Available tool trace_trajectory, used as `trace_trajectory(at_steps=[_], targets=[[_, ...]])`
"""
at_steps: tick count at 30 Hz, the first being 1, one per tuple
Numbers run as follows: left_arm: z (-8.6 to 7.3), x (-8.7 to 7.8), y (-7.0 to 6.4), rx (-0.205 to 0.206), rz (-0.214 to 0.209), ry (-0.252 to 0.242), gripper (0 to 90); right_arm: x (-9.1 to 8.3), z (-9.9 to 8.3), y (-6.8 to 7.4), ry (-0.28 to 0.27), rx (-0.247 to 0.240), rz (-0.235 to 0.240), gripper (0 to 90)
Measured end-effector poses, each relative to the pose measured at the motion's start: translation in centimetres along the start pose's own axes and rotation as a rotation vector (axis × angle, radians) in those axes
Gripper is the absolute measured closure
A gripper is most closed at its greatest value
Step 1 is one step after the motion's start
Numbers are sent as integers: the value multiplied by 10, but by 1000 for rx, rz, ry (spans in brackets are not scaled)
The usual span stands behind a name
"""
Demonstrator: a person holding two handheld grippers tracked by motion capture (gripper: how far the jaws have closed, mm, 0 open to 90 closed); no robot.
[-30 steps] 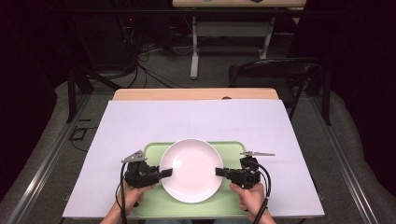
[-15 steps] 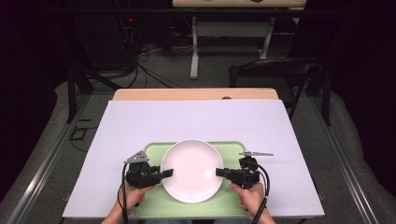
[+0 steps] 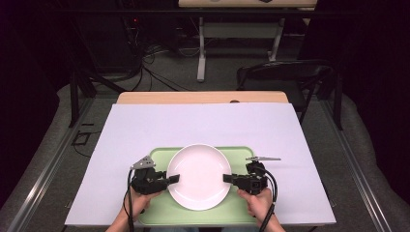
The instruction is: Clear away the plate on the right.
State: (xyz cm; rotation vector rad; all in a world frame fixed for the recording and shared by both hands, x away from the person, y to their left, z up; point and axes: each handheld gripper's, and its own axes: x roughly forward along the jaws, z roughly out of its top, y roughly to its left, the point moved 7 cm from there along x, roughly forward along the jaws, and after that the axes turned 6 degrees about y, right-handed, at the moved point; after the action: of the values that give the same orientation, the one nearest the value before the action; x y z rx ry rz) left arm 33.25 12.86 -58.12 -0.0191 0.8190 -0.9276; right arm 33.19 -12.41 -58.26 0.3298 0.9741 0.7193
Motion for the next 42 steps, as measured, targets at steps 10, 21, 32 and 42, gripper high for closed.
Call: trace_trajectory(at_steps=[10, 21, 32, 42], targets=[[-1, 4, 4, -7, 16, 14, 636, 3, 1, -2, 15, -42, -26, 745], [-2, 11, 9, -27, 60, 43, 613, 9, 1, -8, 34, -26, -46, 721], [-2, 17, 14, -47, 115, 67, 592, 14, 2, -11, 56, -24, -80, 686], [-4, 22, 17, -40, 176, 95, 573, 19, 1, -12, 72, -38, -123, 631]])
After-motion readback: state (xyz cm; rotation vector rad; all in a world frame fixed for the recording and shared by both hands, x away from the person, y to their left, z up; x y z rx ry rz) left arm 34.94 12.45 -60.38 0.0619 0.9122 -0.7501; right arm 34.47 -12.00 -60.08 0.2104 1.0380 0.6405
